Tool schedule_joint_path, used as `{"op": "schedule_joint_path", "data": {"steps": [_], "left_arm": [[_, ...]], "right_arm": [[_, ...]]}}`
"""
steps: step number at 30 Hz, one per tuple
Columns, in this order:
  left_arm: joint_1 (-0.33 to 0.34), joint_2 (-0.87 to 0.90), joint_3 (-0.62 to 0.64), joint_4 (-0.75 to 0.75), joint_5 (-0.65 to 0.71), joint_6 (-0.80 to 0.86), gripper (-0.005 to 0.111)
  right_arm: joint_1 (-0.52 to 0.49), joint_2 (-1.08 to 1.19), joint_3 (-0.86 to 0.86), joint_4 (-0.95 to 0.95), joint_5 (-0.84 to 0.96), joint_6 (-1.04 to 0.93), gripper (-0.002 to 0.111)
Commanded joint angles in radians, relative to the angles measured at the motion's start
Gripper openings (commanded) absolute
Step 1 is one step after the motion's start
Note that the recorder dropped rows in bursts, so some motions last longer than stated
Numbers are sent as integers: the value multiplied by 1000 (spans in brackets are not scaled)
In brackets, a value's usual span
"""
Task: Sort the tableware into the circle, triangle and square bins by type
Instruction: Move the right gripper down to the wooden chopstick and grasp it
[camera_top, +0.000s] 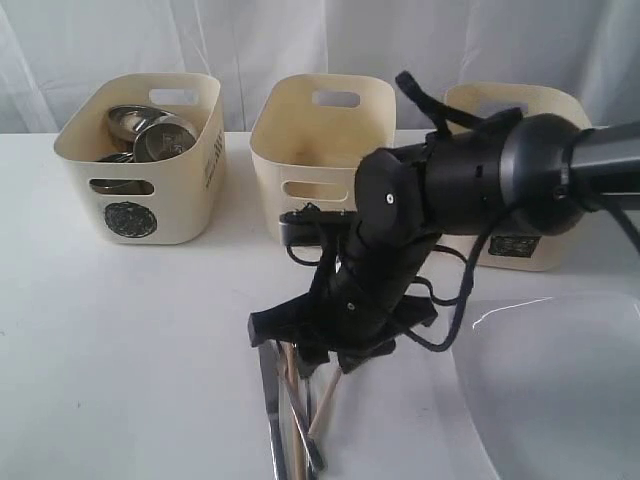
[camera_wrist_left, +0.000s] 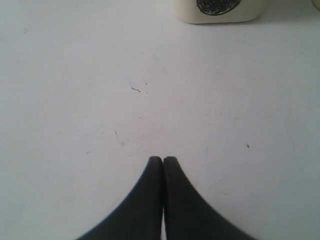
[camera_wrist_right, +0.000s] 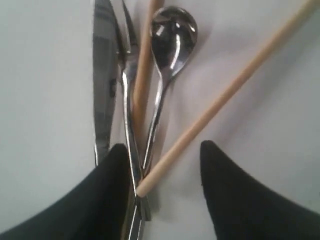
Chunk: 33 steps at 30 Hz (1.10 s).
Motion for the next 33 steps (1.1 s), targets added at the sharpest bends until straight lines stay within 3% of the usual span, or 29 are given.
{"op": "schedule_joint_path", "data": {"steps": [1, 16, 21, 33], "left_arm": [[-1, -5, 4, -5, 30, 0, 0], [-1, -5, 4, -5, 30, 0, 0], [-1, -5, 4, -5, 30, 0, 0], [-1, -5, 4, -5, 30, 0, 0]], "right_arm": [[5, 42, -2, -14, 35, 126, 44], [-3, 115, -5, -56, -46, 184, 44], [-3, 121, -5, -65, -59, 184, 37], [-3, 121, -5, -279, -7, 303, 33]]}}
